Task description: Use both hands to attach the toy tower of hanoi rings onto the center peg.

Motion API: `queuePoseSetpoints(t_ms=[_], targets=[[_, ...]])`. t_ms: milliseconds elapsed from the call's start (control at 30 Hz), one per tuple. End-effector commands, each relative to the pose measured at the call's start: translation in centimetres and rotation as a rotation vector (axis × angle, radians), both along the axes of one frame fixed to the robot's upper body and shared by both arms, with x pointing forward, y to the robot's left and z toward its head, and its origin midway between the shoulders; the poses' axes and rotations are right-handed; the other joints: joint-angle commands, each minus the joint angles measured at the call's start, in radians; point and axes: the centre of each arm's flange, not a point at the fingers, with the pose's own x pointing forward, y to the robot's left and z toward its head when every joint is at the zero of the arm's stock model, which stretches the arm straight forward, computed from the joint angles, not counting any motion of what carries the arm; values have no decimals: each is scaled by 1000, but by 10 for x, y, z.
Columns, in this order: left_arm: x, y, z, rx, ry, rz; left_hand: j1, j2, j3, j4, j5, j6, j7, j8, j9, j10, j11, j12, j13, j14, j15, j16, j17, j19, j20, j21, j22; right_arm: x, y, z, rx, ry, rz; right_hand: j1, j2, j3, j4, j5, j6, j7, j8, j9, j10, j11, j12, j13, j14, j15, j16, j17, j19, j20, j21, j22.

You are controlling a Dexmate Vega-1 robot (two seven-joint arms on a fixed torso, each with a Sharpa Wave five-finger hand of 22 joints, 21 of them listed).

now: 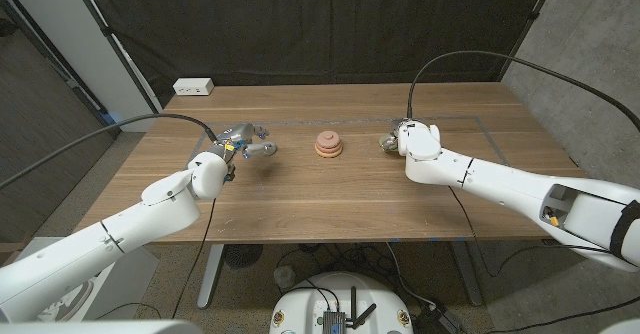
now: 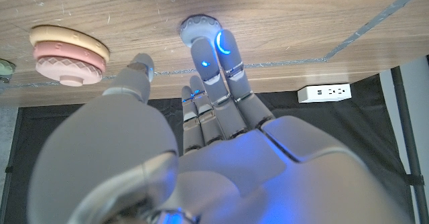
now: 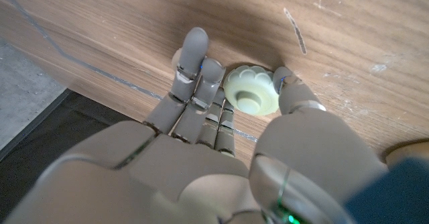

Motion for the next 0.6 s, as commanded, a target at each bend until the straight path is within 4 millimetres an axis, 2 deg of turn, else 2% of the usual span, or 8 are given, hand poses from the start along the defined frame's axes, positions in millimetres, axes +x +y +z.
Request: queuePoseSetpoints(t_ms=[33,133,233,367,533,600], targets=[[1,1,-2,-4,8,-10,0,7,9,-3,10,3,0,3,4,2,3,-3,2,-5,-90,-2,1,-2,-127,5,1,0,2,-9,-4,8,4,11,14,-4,0,-1,23,-9,14,7,35,-11,15,8,29,-69,17,18,18,-100,5,5],[1,1,-2,-4,9,-11,-1,9,10,-2,11,2,2,3,4,2,4,-3,3,-5,-90,-1,3,-5,-125,6,3,-1,2,-10,1,-4,11,12,18,-4,1,0,47,-20,25,10,63,-25,25,12,41,-69,24,28,28,-100,11,10],[1,1,-2,-5,10,-13,-2,10,12,-2,11,3,1,3,4,4,2,-2,3,-6,-90,-2,3,-3,-126,6,2,-2,2,-10,7,-26,23,21,29,2,1,4,91,-35,44,17,117,-44,41,20,81,-69,57,64,55,-102,24,15],[0,2,-1,-6,8,-15,-3,12,14,-2,11,5,0,4,5,8,1,-1,4,-5,-90,-1,4,-4,-126,7,3,-2,2,-10,11,-32,34,28,36,10,-1,7,142,-52,68,26,159,-63,50,31,102,-69,73,71,80,-103,31,18],[-1,2,0,-8,6,-15,-4,13,16,-2,11,8,3,4,5,10,6,0,5,-6,-90,-2,4,-6,-125,8,5,-1,1,-8,26,-49,47,36,48,22,0,13,181,-53,90,36,213,-78,61,42,133,-69,102,81,103,-104,35,21],[-1,2,0,-8,7,-17,-4,15,17,-2,12,7,4,4,5,10,7,0,6,-6,-90,-1,6,-8,-123,8,6,-1,1,-8,32,-49,51,37,50,25,0,15,191,-47,95,39,220,-76,61,45,141,-69,110,82,112,-104,39,24]])
